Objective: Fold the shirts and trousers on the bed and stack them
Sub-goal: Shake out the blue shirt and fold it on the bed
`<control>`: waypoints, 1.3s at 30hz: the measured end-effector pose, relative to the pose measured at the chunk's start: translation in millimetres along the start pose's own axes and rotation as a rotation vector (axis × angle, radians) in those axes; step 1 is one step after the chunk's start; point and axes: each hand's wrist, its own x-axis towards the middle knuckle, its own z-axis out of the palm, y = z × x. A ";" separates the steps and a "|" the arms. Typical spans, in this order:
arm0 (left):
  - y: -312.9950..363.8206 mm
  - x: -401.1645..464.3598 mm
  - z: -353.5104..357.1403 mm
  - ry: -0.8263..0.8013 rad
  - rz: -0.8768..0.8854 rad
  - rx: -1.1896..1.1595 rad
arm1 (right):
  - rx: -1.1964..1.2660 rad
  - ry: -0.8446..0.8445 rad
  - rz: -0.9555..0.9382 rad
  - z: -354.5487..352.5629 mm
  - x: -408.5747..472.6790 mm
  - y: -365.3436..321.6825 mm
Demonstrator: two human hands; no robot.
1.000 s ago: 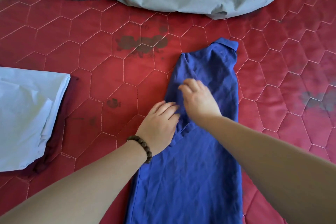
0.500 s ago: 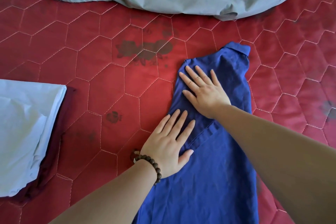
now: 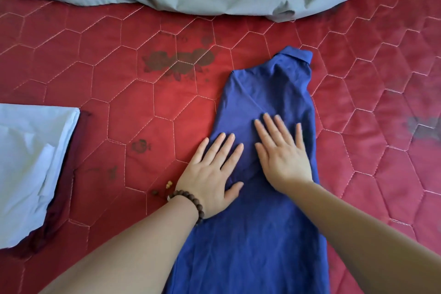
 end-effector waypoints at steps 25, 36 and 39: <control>81.1 -313.2 3.3 -0.252 0.197 0.026 | 0.017 -0.262 -0.150 6.8 -353.8 -61.2; 66.6 -351.5 -11.8 -0.251 0.420 0.070 | -0.154 -0.318 -0.317 -26.8 -423.9 -23.7; 71.4 -350.9 -15.5 -0.281 0.365 0.033 | -0.108 -0.301 -0.388 -29.9 -419.6 -43.1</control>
